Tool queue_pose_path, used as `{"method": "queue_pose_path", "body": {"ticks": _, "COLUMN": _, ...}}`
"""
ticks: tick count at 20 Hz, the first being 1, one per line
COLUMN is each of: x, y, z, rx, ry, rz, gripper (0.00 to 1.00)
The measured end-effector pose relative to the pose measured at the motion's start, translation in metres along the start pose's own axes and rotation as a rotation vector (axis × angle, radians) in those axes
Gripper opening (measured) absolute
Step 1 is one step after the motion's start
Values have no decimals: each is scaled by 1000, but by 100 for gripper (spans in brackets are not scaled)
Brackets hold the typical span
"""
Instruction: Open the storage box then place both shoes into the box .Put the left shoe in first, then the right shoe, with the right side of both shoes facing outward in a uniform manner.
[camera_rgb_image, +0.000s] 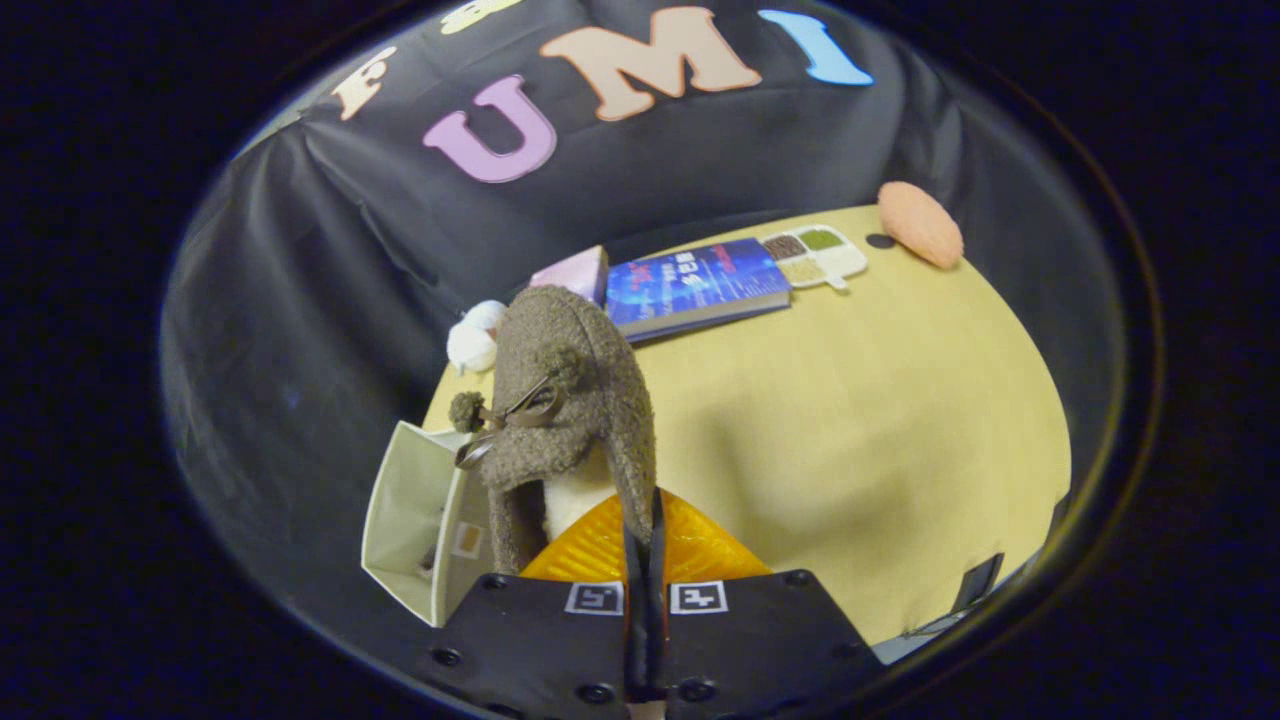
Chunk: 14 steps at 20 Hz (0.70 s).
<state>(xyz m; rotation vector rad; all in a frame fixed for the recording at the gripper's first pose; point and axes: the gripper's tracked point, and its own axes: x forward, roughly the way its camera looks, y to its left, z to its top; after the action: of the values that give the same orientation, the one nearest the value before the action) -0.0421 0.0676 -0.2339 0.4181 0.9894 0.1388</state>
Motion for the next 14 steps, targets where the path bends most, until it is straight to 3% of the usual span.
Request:
{"method": "queue_pose_path", "body": {"ticks": 7, "x": -13, "y": 102, "z": 7, "rx": -81, "ry": -28, "rz": 144, "gripper": 3}}
{"method": "queue_pose_path", "body": {"ticks": 14, "x": 7, "y": 151, "z": -36, "rx": -67, "ry": 30, "rz": 153, "gripper": 4}}
